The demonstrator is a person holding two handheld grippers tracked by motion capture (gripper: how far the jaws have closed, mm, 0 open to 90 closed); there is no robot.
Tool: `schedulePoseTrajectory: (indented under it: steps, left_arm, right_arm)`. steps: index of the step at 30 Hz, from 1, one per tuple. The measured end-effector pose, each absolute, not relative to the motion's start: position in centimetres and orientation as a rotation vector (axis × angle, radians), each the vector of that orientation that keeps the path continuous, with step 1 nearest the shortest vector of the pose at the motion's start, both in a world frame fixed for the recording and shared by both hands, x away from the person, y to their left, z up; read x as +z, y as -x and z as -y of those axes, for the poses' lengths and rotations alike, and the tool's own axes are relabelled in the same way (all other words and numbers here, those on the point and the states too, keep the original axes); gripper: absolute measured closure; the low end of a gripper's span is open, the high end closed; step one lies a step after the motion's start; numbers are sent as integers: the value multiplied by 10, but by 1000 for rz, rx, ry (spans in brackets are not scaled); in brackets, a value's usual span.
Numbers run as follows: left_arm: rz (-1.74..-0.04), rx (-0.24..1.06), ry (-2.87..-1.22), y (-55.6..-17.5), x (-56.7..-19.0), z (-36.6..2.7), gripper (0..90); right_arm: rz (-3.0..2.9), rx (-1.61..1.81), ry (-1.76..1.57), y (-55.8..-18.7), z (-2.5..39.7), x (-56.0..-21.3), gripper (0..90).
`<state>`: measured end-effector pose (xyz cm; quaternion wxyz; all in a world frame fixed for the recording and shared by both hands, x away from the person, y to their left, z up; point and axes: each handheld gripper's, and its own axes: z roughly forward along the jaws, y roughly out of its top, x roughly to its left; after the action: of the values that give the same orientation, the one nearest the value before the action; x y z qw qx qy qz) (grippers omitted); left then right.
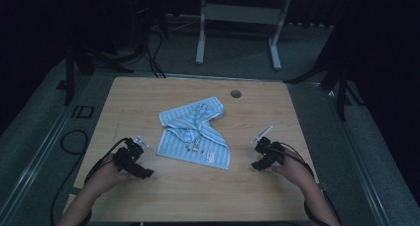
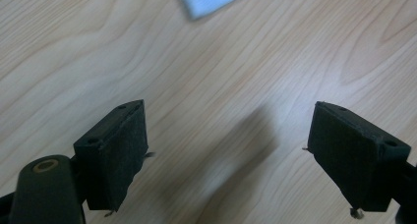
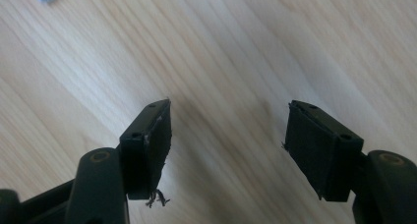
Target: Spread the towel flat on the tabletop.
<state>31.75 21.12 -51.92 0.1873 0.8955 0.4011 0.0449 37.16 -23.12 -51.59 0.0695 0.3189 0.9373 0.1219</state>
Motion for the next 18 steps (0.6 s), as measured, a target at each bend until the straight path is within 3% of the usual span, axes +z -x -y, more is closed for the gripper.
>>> schedulePoseTrajectory:
  steps: [2, 5, 7, 18]
  left_arm:
    - [-1128, 129, -2522, -323, -518, -205, 234]
    - [-1132, 144, -2540, -333, -518, -191, 239]
    - [-1117, 133, -2542, -339, -518, -184, 290]
    - [-1035, 146, -2586, -370, -506, -139, 292]
  right_arm:
    - [-2825, 374, -949, -375, 225, -514, 352]
    - [-2823, 384, -935, -380, 215, -510, 380]
    - [-2826, 398, -928, -384, 208, -508, 392]
    - [-2919, 346, -844, -403, 164, -509, 396]
